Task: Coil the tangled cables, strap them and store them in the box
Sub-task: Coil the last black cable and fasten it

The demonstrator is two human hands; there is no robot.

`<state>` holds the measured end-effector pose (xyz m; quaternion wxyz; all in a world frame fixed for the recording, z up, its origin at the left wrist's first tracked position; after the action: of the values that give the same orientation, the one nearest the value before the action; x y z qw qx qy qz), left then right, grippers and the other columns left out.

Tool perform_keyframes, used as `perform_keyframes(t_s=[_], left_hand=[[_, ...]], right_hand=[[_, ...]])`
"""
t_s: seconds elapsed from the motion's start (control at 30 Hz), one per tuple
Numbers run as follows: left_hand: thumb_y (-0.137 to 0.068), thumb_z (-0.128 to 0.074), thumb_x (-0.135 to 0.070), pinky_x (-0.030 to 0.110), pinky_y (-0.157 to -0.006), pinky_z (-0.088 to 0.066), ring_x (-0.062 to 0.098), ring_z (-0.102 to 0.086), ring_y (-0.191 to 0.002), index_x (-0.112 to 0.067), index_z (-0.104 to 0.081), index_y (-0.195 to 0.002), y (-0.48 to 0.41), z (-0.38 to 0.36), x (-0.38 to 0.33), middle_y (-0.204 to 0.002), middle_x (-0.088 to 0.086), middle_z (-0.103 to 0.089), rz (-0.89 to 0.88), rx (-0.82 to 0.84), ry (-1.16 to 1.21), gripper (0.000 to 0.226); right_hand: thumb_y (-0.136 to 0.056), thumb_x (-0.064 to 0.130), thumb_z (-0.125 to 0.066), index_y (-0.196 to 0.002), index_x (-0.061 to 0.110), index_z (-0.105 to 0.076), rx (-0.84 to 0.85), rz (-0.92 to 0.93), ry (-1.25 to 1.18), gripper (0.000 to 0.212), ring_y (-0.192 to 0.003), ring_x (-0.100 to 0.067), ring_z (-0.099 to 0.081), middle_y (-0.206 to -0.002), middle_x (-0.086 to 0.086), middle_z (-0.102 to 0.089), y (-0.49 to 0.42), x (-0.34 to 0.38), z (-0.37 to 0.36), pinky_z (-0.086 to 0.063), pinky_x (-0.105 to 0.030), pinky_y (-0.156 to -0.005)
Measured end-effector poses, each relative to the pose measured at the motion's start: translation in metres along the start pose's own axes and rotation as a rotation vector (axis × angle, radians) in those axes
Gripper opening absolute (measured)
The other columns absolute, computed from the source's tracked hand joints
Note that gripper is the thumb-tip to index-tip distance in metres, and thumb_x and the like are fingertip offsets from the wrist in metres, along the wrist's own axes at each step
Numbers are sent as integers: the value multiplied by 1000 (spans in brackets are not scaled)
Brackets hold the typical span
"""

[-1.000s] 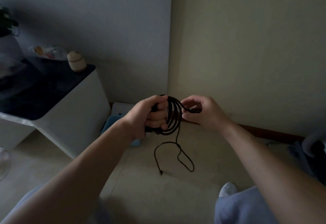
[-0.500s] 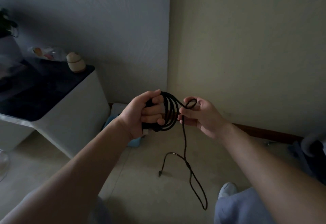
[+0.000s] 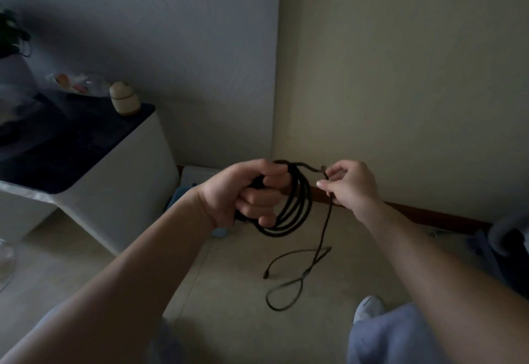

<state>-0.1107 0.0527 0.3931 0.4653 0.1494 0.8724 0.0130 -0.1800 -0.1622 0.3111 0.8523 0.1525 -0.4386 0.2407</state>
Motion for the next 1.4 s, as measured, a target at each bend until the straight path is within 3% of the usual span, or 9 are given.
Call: perform_keyframes(t_s=[0.17,0.3,0.43,0.7,0.87,0.97,1.1,1.27,1.4], left_hand=[[-92,-39,-32,21,-47,-43,11,-7,-36,-24,-47,-58,2,22,-19,-46,-10,-10,-240,-300,117,37],[-91,-41,-31,21,-48,-42,10,-7,-36,-23,-44,-59,1,32,-21,-47,-9,-9,-265,-366,166,33],[-91,-43,-32,21,-48,-43,10,-7,-37,-22,-41,-63,1,39,-20,-48,-9,-10,-299,-384,202,29],[-101,-42,-36,22,-62,-45,5,-35,-34,-21,-48,-76,10,58,-32,-41,-10,-31,-530,-544,328,30],[-105,-44,-30,27,-74,-59,16,-72,-70,-16,-55,-82,18,70,-34,-68,0,-67,-673,-721,400,29],[-107,-41,-27,34,-95,-54,22,-75,-97,-15,-56,-86,20,73,-35,-95,9,-77,-727,-770,394,28],[-108,-36,-26,36,-98,-51,24,-70,-110,-17,-53,-86,25,82,-41,-117,12,-73,-759,-835,338,30],[-108,-40,-19,40,-91,-56,31,-72,-104,-9,-52,-101,32,93,-43,-117,16,-73,-802,-979,238,17],[-106,-47,-17,36,-89,-59,27,-74,-98,-10,-50,-108,33,94,-41,-113,7,-75,-773,-1112,-65,8]], right_hand=[[-82,5,-74,-66,31,-66,306,229,211,31,-64,-2,-59,-64,14,-63,25,19,-40,-43,-22,-64],[-77,15,-65,-80,19,-64,549,220,-430,6,-67,-12,-54,-70,5,-59,51,55,-54,-42,-26,-68],[-84,33,-58,-83,10,-53,544,204,-699,23,-50,-15,-44,-62,-2,-52,52,71,-42,-43,-29,-60],[-107,28,-43,-72,18,-58,685,141,-565,39,-44,-11,-40,-53,5,-40,61,57,-64,-52,-33,-60],[-107,38,-39,-70,23,-61,802,44,-446,46,-59,-23,-62,-57,0,-42,71,49,-75,-57,-51,-85],[-108,37,-37,-88,17,-61,882,14,-369,37,-64,-23,-62,-61,-2,-52,80,46,-79,-55,-52,-86],[-102,38,-47,-117,19,-60,938,113,-59,28,-64,-11,-61,-75,1,-67,95,45,-85,-53,-27,-65],[-99,36,-51,-134,24,-54,886,268,205,37,-61,-4,-63,-75,4,-70,107,54,-85,-51,-27,-69],[-103,34,-49,-103,6,-66,719,491,281,32,-59,-5,-58,-77,-6,-69,112,76,-77,-42,-30,-61]])
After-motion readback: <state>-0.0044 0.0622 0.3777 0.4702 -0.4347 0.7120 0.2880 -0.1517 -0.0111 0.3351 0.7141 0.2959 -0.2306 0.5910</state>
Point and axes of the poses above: each hand's wrist, its own y-axis away from the middle knuckle, its own z-axis out of the back of the hand, x = y × z, the point moved 6 cm from there along -y, towards the middle knuckle
